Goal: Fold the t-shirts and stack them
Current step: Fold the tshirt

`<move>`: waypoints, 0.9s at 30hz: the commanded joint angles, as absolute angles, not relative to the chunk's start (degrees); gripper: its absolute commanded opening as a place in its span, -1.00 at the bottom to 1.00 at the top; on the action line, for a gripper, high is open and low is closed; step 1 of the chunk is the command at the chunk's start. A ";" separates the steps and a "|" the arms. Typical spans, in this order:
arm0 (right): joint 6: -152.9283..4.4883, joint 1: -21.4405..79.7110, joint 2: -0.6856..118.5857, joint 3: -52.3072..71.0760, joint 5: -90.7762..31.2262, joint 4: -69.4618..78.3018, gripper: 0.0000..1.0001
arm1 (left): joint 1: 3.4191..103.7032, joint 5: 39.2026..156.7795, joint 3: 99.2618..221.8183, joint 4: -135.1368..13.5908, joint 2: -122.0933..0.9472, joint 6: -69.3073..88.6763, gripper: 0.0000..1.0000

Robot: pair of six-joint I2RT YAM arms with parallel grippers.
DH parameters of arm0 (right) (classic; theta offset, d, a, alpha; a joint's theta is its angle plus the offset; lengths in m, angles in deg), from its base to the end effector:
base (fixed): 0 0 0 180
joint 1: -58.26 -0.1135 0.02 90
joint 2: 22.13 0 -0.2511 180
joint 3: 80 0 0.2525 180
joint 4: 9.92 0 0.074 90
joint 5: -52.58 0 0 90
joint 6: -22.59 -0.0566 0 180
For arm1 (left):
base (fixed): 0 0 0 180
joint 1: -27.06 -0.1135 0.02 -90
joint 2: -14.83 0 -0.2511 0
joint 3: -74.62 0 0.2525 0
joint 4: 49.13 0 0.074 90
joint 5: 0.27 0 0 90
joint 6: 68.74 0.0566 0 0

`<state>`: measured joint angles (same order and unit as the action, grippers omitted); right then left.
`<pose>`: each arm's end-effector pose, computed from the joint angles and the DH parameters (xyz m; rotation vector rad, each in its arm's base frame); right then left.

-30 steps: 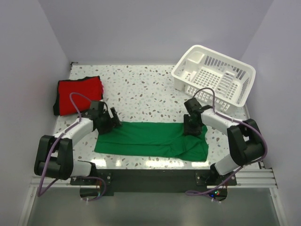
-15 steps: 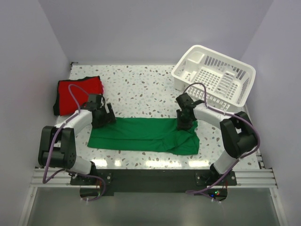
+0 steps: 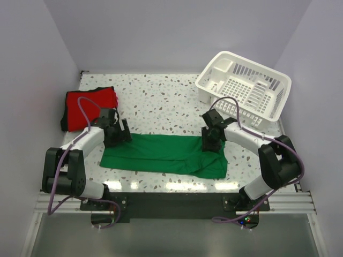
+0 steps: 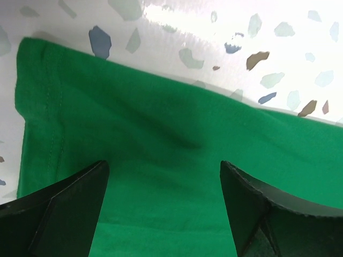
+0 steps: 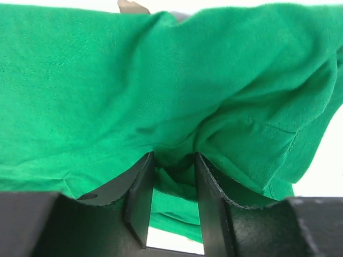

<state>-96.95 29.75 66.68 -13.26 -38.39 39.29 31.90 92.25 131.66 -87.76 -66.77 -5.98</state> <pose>0.2559 0.1379 0.1460 0.0295 2.8404 0.2061 0.2707 -0.0254 0.1404 -0.5095 2.6457 -0.2344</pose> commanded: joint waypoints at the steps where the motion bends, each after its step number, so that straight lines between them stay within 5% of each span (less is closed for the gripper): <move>1: -97.73 29.09 63.48 -13.52 -40.14 40.04 -0.19 | 31.63 92.28 130.91 -87.31 -65.06 -4.23 0.79; 20: -97.11 23.19 66.72 -10.88 -46.20 41.88 -0.27 | 31.54 92.10 127.66 -87.14 -63.92 -3.96 0.80; 27: -96.32 23.19 65.94 -11.49 -47.61 42.76 -0.84 | 31.46 92.19 127.39 -86.87 -63.83 -3.70 0.80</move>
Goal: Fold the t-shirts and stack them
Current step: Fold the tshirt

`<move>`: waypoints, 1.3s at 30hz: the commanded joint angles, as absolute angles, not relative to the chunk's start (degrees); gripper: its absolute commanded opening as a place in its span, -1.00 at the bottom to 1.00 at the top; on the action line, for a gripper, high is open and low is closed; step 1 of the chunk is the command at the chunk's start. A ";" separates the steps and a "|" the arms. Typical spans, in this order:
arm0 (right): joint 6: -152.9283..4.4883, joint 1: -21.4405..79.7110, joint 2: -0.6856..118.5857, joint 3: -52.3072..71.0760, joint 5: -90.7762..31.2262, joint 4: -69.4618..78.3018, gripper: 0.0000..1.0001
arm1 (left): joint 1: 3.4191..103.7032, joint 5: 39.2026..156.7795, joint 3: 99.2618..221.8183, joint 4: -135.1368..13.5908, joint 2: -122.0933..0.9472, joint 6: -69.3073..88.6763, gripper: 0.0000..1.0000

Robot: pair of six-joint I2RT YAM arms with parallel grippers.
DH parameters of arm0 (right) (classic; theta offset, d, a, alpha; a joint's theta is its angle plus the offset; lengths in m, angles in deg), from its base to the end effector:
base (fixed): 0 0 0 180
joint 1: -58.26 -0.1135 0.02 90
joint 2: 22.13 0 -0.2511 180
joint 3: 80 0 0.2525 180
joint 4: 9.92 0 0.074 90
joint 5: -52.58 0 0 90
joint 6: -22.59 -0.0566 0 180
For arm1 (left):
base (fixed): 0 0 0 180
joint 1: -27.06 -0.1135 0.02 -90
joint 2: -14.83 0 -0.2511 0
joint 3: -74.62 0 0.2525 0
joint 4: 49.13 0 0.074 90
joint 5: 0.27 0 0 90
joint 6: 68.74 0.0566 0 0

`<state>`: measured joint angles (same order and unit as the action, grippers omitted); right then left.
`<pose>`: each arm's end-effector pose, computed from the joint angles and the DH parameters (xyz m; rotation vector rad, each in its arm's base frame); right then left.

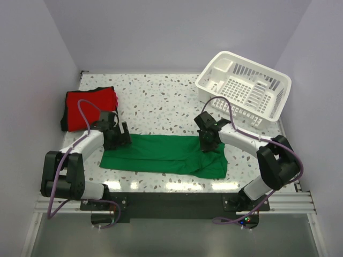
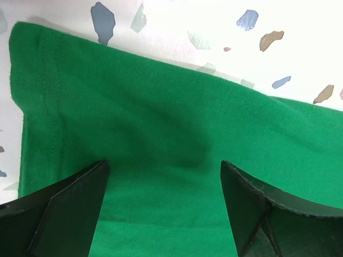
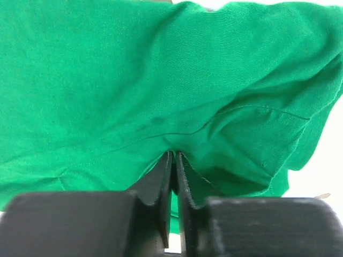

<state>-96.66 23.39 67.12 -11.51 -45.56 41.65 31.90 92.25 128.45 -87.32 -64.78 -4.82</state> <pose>0.2444 0.1605 0.1512 -0.1065 2.8032 0.0623 0.2582 -0.0244 0.1334 -0.4853 2.6627 -0.2241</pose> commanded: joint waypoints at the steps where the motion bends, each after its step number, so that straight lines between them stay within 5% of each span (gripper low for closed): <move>1: -96.32 23.19 64.80 -11.58 -47.52 42.93 -0.97 | 31.37 92.19 127.22 -86.78 -63.92 -3.70 0.80; 14: -93.95 23.28 49.51 -18.95 -42.96 49.79 -0.95 | 31.19 92.54 126.60 -86.34 -65.06 -4.05 0.81; 29: -101.24 23.02 47.57 -20.19 -44.36 58.57 -0.83 | 31.10 92.28 125.64 -86.78 -64.09 -4.05 0.81; 39: -102.39 22.93 44.58 -17.83 -43.65 66.39 -0.39 | 31.19 91.14 127.65 -89.15 -61.90 -4.14 0.81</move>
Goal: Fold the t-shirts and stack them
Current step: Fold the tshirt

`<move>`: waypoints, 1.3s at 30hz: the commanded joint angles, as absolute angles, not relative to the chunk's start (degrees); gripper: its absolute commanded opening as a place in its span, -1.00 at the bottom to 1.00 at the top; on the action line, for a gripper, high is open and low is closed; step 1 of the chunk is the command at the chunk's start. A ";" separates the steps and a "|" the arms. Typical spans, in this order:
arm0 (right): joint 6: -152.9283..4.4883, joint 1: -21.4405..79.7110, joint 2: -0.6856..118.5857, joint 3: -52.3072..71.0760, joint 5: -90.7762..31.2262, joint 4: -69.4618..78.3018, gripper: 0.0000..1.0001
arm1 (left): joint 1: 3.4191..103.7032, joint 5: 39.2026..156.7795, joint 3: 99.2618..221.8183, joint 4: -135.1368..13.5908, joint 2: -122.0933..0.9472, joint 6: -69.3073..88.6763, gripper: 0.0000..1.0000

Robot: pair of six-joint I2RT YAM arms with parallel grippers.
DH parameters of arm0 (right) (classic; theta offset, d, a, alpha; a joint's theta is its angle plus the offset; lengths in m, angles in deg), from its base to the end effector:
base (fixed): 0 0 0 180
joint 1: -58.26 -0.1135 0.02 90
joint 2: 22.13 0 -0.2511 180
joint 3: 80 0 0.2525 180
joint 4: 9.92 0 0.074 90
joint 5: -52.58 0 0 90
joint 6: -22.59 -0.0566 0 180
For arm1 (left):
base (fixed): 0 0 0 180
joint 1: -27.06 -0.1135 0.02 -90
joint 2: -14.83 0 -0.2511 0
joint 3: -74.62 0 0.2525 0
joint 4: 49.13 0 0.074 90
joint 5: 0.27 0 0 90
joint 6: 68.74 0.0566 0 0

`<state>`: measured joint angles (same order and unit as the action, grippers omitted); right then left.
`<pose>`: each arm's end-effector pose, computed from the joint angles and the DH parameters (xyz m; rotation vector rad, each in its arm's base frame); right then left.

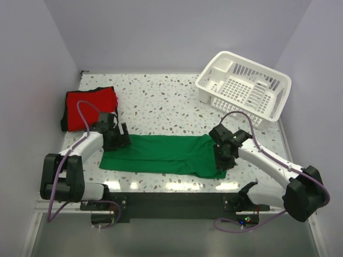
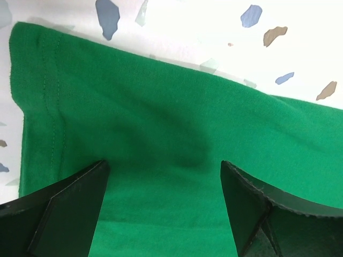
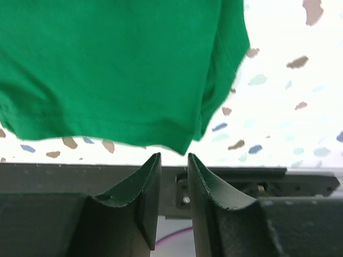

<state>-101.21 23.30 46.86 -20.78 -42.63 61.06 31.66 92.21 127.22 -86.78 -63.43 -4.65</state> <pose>0.1667 0.1103 0.1764 -0.0191 2.9571 0.0240 0.2541 -0.0229 0.1334 -0.4846 2.6507 -0.2245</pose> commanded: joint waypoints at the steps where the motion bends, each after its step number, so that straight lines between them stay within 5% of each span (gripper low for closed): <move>1: -102.30 22.93 44.32 -15.91 -43.83 67.53 -0.38 | 31.19 91.14 127.92 -89.85 -61.29 -4.05 0.80; 13: -100.63 23.02 51.87 -7.54 -45.94 55.79 -0.17 | 34.18 92.19 134.60 -90.05 -58.20 -7.82 0.81; 28: -100.10 33.47 64.96 -17.20 -49.90 31.61 -0.16 | 29.97 94.13 118.70 -77.20 -61.38 -18.81 0.86; 39: -101.33 35.94 71.12 -14.58 -53.23 38.80 -0.16 | 28.47 90.17 116.41 -82.38 -53.12 -25.14 0.91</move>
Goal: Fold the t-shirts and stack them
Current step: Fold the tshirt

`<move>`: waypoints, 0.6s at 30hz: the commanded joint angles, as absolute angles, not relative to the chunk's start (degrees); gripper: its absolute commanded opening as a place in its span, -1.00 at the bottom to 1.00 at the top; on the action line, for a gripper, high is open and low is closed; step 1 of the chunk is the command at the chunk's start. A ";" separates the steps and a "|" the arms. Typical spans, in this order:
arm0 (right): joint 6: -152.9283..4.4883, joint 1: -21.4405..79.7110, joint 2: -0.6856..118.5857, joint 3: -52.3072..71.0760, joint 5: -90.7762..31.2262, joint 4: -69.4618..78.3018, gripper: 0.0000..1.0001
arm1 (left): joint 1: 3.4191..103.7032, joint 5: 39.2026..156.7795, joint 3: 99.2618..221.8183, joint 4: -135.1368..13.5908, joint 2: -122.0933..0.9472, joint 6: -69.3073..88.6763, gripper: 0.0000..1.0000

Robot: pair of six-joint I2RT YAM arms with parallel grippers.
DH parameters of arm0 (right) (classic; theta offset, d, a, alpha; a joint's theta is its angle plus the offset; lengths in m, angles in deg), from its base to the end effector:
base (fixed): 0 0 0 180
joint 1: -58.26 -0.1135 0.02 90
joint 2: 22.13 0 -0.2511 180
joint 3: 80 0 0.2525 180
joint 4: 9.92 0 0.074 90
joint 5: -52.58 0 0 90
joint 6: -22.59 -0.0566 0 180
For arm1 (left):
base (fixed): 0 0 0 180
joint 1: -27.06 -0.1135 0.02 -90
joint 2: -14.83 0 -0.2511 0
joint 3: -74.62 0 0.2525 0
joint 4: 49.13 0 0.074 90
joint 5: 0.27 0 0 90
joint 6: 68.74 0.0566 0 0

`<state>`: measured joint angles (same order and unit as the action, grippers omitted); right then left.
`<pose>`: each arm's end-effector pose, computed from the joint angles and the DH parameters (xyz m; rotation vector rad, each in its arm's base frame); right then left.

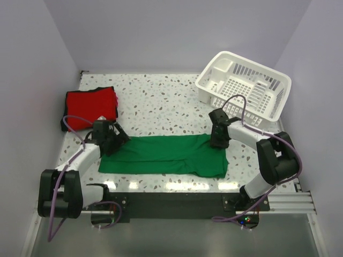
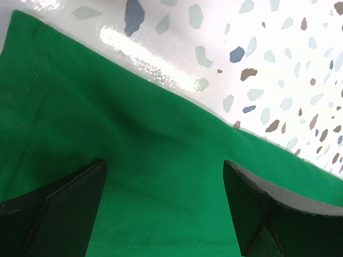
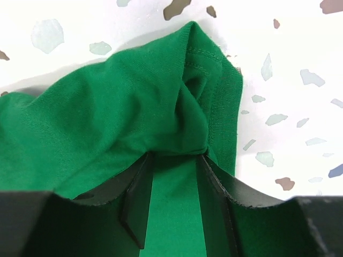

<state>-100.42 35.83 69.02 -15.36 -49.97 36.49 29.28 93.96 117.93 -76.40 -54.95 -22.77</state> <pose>0.2718 0.0989 0.1283 0.3016 2.7602 -0.0763 0.2361 -0.0133 0.1314 -0.8833 2.3992 -0.4156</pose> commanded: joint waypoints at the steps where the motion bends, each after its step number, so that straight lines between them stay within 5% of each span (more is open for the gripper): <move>1: -101.77 35.85 70.77 -14.22 -54.28 40.11 -0.15 | 28.47 89.91 116.58 -82.91 -52.41 -26.01 0.91; 18: -101.68 35.68 65.24 -2.72 -50.54 45.39 -0.04 | 28.99 88.15 125.46 -88.28 -47.04 -20.58 0.87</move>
<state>-102.50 35.83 68.94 -8.06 -52.70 43.94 28.95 89.70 121.08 -88.79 -48.63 -24.47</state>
